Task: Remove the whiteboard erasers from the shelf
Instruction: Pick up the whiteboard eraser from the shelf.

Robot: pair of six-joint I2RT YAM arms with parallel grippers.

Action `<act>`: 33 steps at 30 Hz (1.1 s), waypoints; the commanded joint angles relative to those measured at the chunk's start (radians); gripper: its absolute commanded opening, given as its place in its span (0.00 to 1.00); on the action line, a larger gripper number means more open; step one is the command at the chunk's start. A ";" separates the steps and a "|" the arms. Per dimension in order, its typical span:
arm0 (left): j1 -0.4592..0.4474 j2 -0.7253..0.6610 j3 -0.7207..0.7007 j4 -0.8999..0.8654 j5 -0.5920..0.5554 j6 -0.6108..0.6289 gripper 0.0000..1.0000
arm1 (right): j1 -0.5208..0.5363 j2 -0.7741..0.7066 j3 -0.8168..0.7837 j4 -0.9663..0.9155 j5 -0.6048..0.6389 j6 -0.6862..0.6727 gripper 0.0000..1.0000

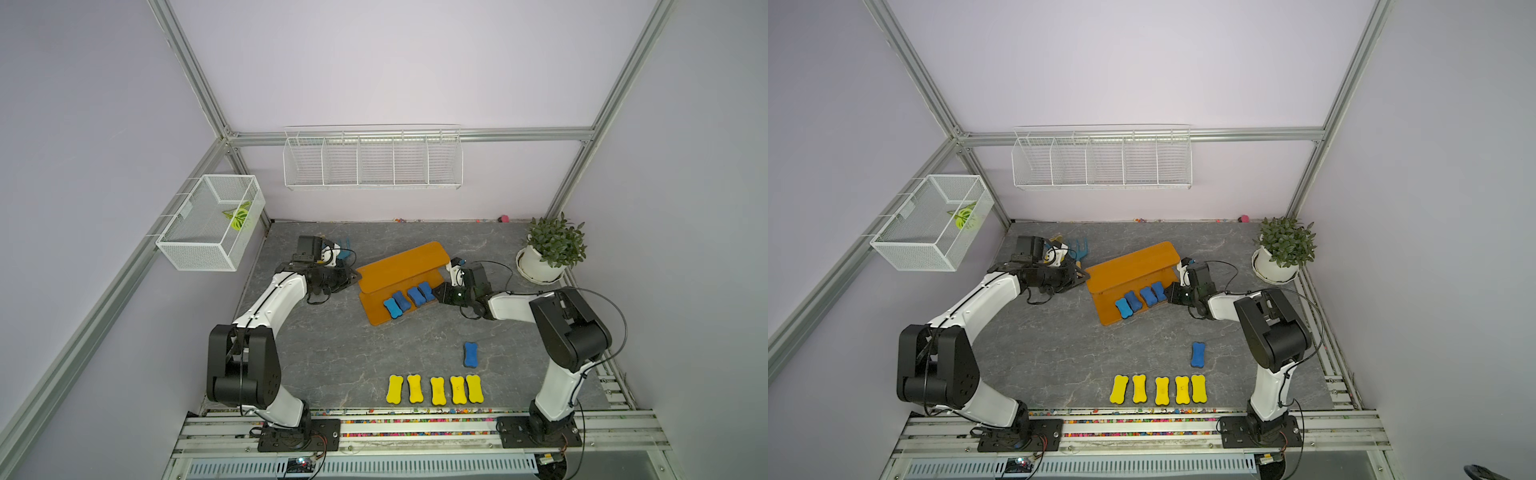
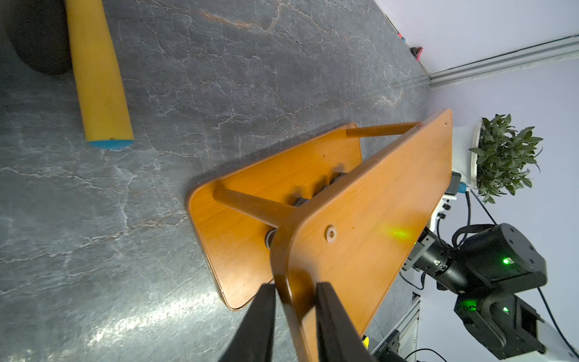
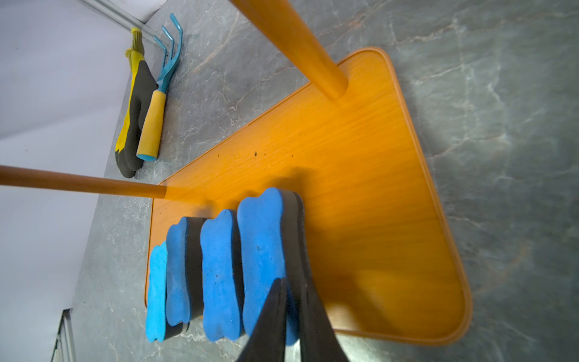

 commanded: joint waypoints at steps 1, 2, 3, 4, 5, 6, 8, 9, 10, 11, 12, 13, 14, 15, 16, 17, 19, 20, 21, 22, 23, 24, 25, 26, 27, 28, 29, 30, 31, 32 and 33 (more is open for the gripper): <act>0.007 0.018 0.002 -0.006 -0.005 0.020 0.28 | 0.007 0.019 -0.033 0.005 0.000 -0.002 0.11; 0.007 0.018 0.002 -0.007 -0.005 0.022 0.28 | 0.006 0.018 -0.035 0.006 0.001 -0.002 0.10; 0.008 0.019 0.003 -0.008 -0.006 0.021 0.28 | 0.007 0.016 -0.037 0.007 0.000 0.000 0.09; 0.008 0.017 0.002 -0.008 -0.007 0.023 0.28 | 0.007 0.013 -0.040 0.009 0.002 0.000 0.07; 0.008 0.017 0.002 -0.009 -0.008 0.022 0.28 | 0.007 0.012 -0.042 0.012 0.002 0.001 0.07; 0.009 0.016 0.002 -0.009 -0.009 0.022 0.28 | 0.006 0.007 -0.043 0.012 0.002 0.002 0.06; 0.010 0.016 0.002 -0.009 -0.009 0.023 0.28 | 0.007 0.001 -0.043 0.015 0.002 0.004 0.05; 0.010 0.015 0.002 -0.010 -0.009 0.023 0.28 | 0.008 -0.003 -0.042 0.015 0.002 0.006 0.04; 0.011 0.015 0.002 -0.008 -0.009 0.022 0.28 | 0.007 -0.008 -0.042 0.012 0.002 0.008 0.04; 0.011 0.015 0.002 -0.008 -0.009 0.021 0.28 | 0.007 -0.012 -0.040 0.014 0.000 0.012 0.03; 0.011 0.015 0.002 -0.008 -0.009 0.021 0.28 | 0.007 -0.019 -0.042 0.013 0.000 0.015 0.03; 0.011 0.016 0.002 -0.008 -0.009 0.022 0.28 | 0.008 -0.024 -0.042 0.012 0.002 0.017 0.02; 0.012 0.016 0.000 -0.008 -0.009 0.021 0.28 | 0.008 -0.031 -0.042 0.007 0.002 0.019 0.02; 0.011 0.015 0.000 -0.008 -0.008 0.023 0.28 | 0.010 -0.041 -0.042 0.001 0.007 0.019 0.01; 0.011 0.015 0.000 -0.008 -0.008 0.022 0.28 | 0.010 -0.053 -0.044 -0.006 0.012 0.018 0.01; 0.012 0.015 0.000 -0.009 -0.008 0.022 0.28 | 0.011 -0.062 -0.044 -0.016 0.015 0.018 0.00; 0.011 0.016 0.002 -0.006 -0.006 0.023 0.28 | 0.011 -0.085 -0.043 -0.040 0.023 0.014 0.00; 0.011 0.015 0.002 -0.006 -0.005 0.021 0.28 | 0.010 -0.095 -0.046 -0.049 0.028 0.013 0.00; 0.011 0.015 0.002 -0.006 -0.005 0.020 0.28 | 0.011 -0.104 -0.047 -0.058 0.033 0.012 0.00; 0.013 0.014 0.002 -0.006 -0.003 0.020 0.28 | 0.011 -0.112 -0.051 -0.069 0.037 0.010 0.00; 0.013 0.015 0.002 -0.006 -0.003 0.020 0.28 | 0.011 -0.119 -0.054 -0.075 0.040 0.012 0.00; 0.013 0.014 0.002 -0.006 -0.003 0.020 0.28 | 0.011 -0.127 -0.060 -0.077 0.042 0.012 0.00; 0.013 0.012 0.002 -0.006 -0.002 0.020 0.28 | 0.010 -0.133 -0.066 -0.082 0.044 0.013 0.00; 0.014 0.012 0.002 -0.006 -0.002 0.020 0.28 | 0.011 -0.137 -0.068 -0.086 0.046 0.015 0.00; 0.013 0.010 0.002 -0.007 -0.002 0.021 0.28 | 0.013 -0.141 -0.076 -0.086 0.047 0.017 0.00; 0.013 0.010 0.002 -0.006 -0.002 0.020 0.28 | 0.014 -0.149 -0.084 -0.088 0.049 0.021 0.00; 0.014 0.009 0.002 -0.006 -0.002 0.021 0.28 | 0.015 -0.155 -0.090 -0.092 0.053 0.022 0.00; 0.015 0.009 0.002 -0.006 -0.001 0.020 0.28 | 0.018 -0.166 -0.100 -0.100 0.058 0.024 0.00; 0.014 0.009 0.002 -0.006 0.000 0.021 0.28 | 0.022 -0.179 -0.110 -0.108 0.068 0.027 0.00; 0.014 0.009 0.002 -0.007 0.000 0.020 0.28 | 0.027 -0.196 -0.122 -0.116 0.078 0.029 0.00; 0.014 0.009 0.002 -0.005 0.000 0.020 0.28 | 0.030 -0.213 -0.136 -0.122 0.085 0.032 0.00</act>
